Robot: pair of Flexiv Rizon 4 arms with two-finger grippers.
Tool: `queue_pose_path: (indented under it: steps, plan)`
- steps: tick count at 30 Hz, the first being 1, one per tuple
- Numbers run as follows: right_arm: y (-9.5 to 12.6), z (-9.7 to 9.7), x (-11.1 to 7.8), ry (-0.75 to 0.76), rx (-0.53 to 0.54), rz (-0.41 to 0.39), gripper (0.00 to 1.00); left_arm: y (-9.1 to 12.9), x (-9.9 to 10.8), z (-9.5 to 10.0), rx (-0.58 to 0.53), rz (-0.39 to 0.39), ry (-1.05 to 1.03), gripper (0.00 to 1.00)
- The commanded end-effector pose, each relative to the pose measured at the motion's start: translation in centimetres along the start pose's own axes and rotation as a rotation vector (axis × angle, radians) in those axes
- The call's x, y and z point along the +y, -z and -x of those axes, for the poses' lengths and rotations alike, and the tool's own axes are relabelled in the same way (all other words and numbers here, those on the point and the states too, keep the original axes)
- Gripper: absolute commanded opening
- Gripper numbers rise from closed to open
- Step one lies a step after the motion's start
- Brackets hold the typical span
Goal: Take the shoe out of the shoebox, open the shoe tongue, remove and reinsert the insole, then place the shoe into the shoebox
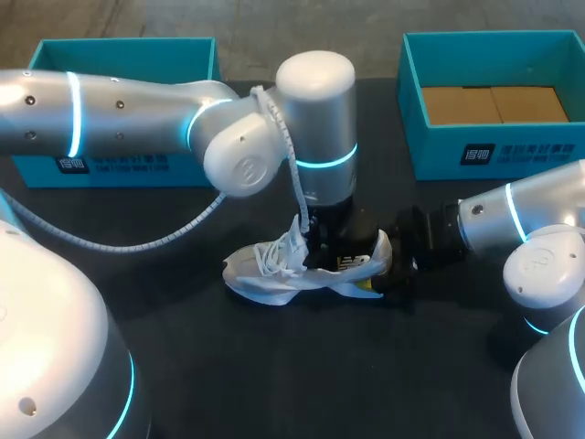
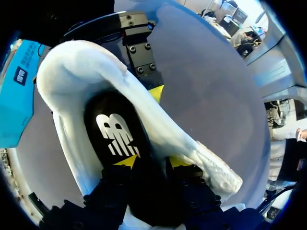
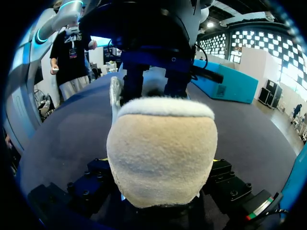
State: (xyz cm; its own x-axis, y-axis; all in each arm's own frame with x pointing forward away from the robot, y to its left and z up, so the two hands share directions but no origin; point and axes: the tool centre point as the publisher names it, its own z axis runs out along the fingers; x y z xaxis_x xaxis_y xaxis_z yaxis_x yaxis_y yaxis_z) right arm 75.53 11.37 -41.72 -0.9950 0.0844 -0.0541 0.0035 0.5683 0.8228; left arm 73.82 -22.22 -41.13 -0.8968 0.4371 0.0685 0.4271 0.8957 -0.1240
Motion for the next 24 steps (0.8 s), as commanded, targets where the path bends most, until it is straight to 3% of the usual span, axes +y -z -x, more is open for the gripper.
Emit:
queue_pose_path:
  steps: [1,3,6,11,24]
  plan:
    - [-0.3,0.0,-0.1,0.002,-0.001,-0.002,0.0,-2.1,0.6,-0.2,-0.084,0.007,0.001,0.38]
    - [-0.3,0.0,-0.1,0.002,-0.001,-0.002,0.0,-2.3,0.6,0.0,-0.113,0.016,-0.002,0.38]
    - [-0.3,0.0,-0.1,0.002,-0.001,-0.002,0.0,-2.8,0.8,0.5,-0.106,0.023,0.001,0.29]
    - [-0.3,0.0,-0.1,0.002,-0.001,-0.002,0.0,-2.8,1.0,0.7,-0.107,0.021,-0.005,0.0]
    - [-0.3,0.0,-0.1,0.002,-0.001,-0.002,0.0,0.2,1.6,0.7,-0.066,-0.008,-0.031,0.0]
